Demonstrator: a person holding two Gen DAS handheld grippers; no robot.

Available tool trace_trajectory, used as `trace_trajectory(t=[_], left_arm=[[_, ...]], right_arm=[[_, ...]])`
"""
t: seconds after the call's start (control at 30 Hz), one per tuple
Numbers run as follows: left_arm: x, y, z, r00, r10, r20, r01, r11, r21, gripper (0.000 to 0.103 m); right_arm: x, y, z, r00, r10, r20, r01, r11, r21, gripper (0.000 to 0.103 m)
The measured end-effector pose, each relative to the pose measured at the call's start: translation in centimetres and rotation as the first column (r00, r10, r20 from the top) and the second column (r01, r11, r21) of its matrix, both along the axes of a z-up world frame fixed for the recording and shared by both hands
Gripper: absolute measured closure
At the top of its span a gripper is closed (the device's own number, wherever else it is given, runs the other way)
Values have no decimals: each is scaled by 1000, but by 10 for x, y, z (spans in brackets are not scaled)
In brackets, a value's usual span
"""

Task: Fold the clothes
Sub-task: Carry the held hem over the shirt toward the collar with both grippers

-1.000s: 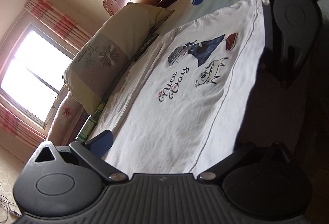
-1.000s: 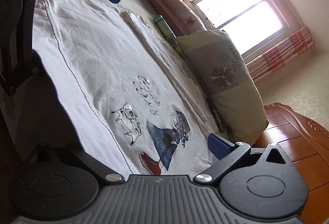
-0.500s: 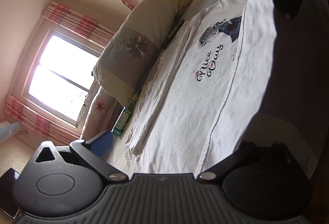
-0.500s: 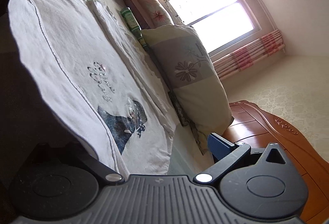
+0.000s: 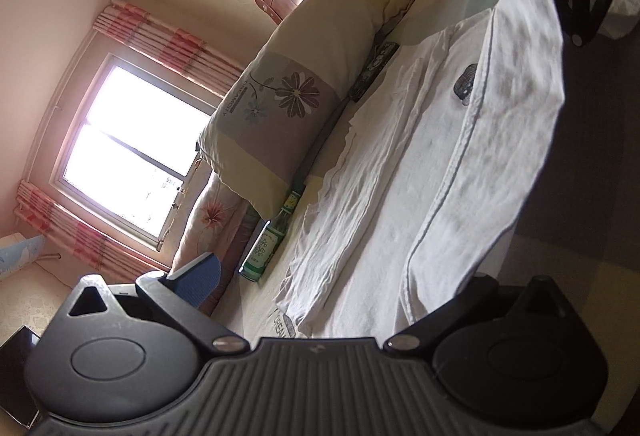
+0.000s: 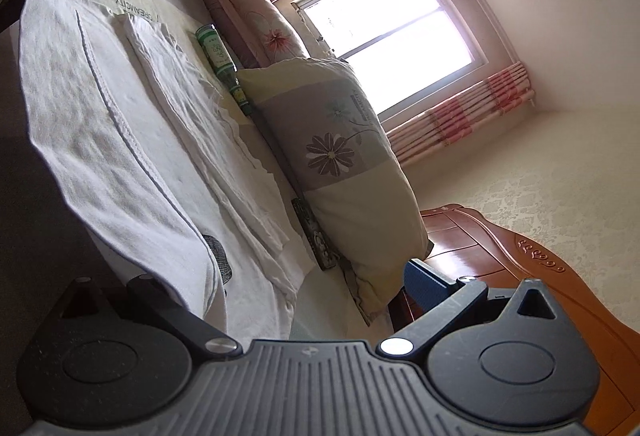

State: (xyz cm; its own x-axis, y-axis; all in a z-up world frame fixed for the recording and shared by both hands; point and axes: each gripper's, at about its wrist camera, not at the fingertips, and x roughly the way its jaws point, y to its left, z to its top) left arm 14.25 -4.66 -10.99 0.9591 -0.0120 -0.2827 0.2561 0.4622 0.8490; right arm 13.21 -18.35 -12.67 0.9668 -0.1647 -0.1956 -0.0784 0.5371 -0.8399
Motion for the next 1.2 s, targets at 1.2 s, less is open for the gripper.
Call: trace_trajectory(t=[1.2], left_arm=[[233, 15, -11, 999, 8, 49, -6, 999, -40, 0]], right_arm=[[232, 3, -15, 997, -53, 55, 53, 999, 4, 0]])
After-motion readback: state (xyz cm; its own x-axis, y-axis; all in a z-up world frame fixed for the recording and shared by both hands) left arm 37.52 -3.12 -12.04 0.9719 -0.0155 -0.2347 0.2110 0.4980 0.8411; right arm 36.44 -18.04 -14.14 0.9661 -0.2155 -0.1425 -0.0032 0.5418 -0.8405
